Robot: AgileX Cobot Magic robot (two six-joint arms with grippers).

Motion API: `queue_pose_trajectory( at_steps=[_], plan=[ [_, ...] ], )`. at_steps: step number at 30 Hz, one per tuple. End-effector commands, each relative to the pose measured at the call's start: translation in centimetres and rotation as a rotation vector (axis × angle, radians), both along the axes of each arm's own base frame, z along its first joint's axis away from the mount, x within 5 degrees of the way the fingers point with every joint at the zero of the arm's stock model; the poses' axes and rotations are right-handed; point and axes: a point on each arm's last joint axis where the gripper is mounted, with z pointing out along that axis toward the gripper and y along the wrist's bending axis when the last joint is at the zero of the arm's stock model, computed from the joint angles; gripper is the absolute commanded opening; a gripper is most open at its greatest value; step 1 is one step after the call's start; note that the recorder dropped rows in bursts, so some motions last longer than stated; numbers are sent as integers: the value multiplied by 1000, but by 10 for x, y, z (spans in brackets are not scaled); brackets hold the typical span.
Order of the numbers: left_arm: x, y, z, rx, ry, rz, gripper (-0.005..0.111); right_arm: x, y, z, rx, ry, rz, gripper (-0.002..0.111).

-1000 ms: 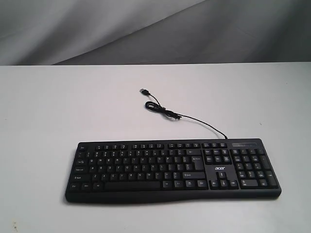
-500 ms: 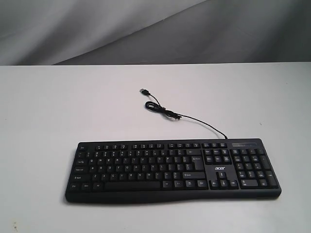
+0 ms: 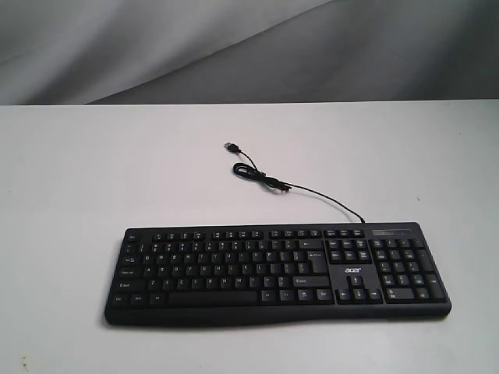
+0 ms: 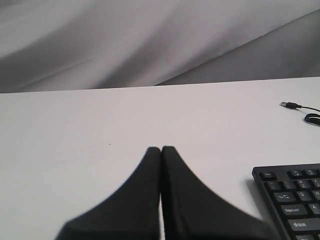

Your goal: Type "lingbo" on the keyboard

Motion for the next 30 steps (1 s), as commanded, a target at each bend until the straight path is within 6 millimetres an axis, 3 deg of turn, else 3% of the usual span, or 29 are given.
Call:
queue_pose_trajectory(
  at_steps=[1, 7, 12, 15, 22, 27, 30],
  plan=[
    [0, 0, 0, -1, -12, 0, 1, -6, 0, 12, 99, -150, 52, 0],
    [0, 0, 0, -1, -12, 0, 1, -13, 0, 21, 499, -255, 290, 0],
    [0, 0, 0, -1, -12, 0, 1, -10, 4, 19, 396, -179, 262, 0],
    [0, 0, 0, -1, -12, 0, 1, -5, 3, 23, 422, -69, 225, 0],
    [0, 0, 0, -1, -12, 0, 1, 35, 2, 36, 452, 186, 161, 0],
    [0, 0, 0, -1, -12, 0, 1, 82, 5, 48, 415, 358, 137, 0],
    [0, 0, 0, -1, -12, 0, 1, 111, 14, 43, 354, 490, 176, 0]
  ],
)
